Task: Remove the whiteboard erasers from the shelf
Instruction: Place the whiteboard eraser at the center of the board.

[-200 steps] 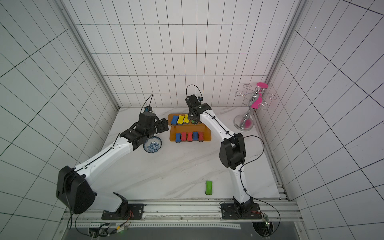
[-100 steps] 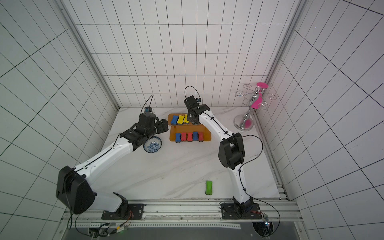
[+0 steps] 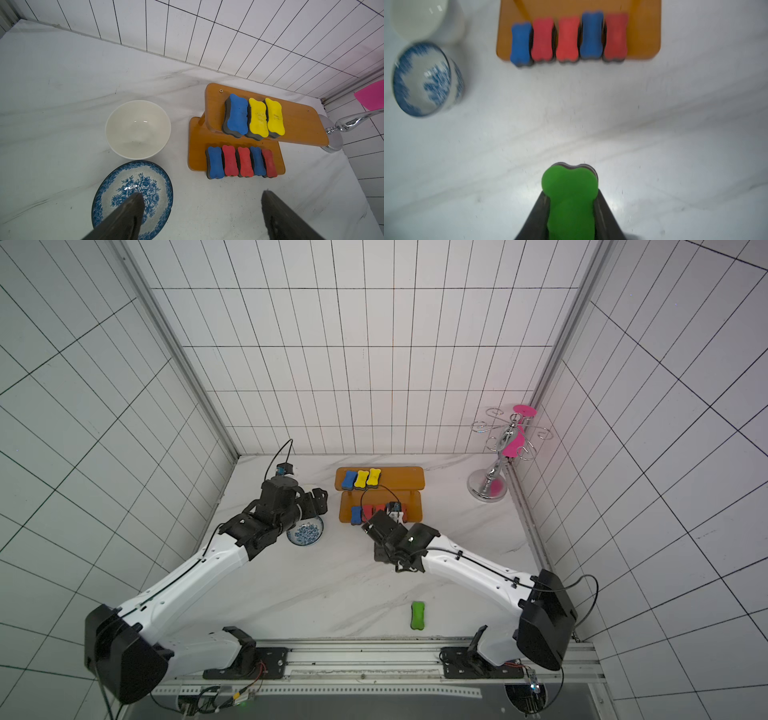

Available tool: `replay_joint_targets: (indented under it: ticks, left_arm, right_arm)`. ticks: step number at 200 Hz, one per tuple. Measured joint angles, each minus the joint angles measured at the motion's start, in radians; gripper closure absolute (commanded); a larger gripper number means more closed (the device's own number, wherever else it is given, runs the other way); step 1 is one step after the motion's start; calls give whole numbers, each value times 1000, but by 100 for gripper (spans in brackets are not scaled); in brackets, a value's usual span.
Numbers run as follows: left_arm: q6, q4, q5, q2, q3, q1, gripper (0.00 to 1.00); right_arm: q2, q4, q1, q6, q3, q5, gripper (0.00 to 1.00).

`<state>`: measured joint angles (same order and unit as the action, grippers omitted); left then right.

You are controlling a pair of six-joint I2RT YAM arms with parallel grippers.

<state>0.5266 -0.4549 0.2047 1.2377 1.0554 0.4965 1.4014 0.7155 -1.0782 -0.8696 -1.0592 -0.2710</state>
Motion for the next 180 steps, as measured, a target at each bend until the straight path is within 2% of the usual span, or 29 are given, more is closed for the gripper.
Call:
replay_joint_targets:
  ticks: [26, 83, 126, 152, 180]
  left_arm:
    - [-1, -2, -9, -15, -22, 8, 9]
    - [-10, -14, -18, -31, -46, 27, 9]
    - [-15, -14, -18, -44, -56, 28, 9]
    - [-19, -14, -18, -44, -56, 31, 9]
    - [-22, -14, -19, -44, -56, 33, 9]
  right_arm:
    - [0, -1, -122, -134, 151, 21, 87]
    - [1, -46, -213, -288, 267, 29, 83]
    - [1, -79, -237, -342, 327, 46, 80]
    - [1, -93, -238, -356, 351, 52, 72]
    - [2, -106, -238, -355, 351, 60, 69]
